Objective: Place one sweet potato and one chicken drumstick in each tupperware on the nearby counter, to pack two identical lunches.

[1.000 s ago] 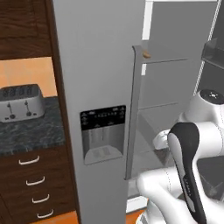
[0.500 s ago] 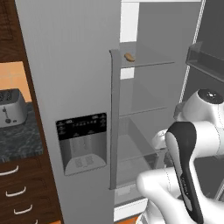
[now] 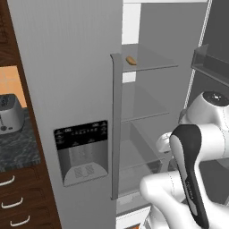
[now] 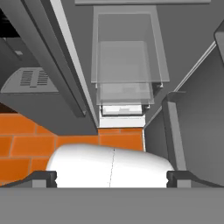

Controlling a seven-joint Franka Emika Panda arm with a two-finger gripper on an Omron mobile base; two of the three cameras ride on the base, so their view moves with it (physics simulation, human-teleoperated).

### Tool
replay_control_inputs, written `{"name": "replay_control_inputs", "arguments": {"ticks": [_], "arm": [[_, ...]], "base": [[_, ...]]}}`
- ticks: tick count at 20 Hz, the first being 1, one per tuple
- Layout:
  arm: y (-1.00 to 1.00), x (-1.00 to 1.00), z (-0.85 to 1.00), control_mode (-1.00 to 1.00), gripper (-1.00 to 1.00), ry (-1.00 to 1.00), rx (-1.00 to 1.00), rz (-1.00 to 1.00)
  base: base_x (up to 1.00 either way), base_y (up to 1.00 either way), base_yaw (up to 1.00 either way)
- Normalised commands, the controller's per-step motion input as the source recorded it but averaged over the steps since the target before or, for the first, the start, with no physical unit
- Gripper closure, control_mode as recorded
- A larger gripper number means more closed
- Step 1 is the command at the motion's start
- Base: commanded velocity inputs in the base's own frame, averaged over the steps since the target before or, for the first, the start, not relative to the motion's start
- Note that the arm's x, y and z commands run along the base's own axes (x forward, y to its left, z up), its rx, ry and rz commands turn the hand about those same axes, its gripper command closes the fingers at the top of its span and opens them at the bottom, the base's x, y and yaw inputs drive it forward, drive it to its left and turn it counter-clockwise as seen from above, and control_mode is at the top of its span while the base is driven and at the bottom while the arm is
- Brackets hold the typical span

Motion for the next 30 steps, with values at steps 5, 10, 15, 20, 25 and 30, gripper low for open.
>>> {"name": "replay_control_inputs", "arguments": {"ticks": [5, 10, 15, 20, 25, 30], "arm": [[0.0, 0.0, 0.0, 1.0, -1.0, 0.0, 0.0, 0.0], [0.0, -0.01, 0.06, -1.0, -1.0, -0.16, 0.0, 0.0], [0.0, 0.05, 0.28, -1.0, -1.0, -0.47, -0.01, 0.01], [0.0, 0.24, 0.62, -1.0, -1.0, -0.29, -0.04, 0.0], [0.0, 0.1, 0.98, -1.0, -1.0, -0.3, 0.0, 0.0], [-0.03, 0.33, 0.78, -1.0, -1.0, -0.14, 0.06, -0.04]], "base": [[0.0, 0.0, 0.0], [-0.02, 0.0, 0.0], [0.0, 0.0, 0.0], [0.0, 0.0, 0.0], [0.0, 0.0, 0.0], [0.0, 0.0, 0.0]]}}
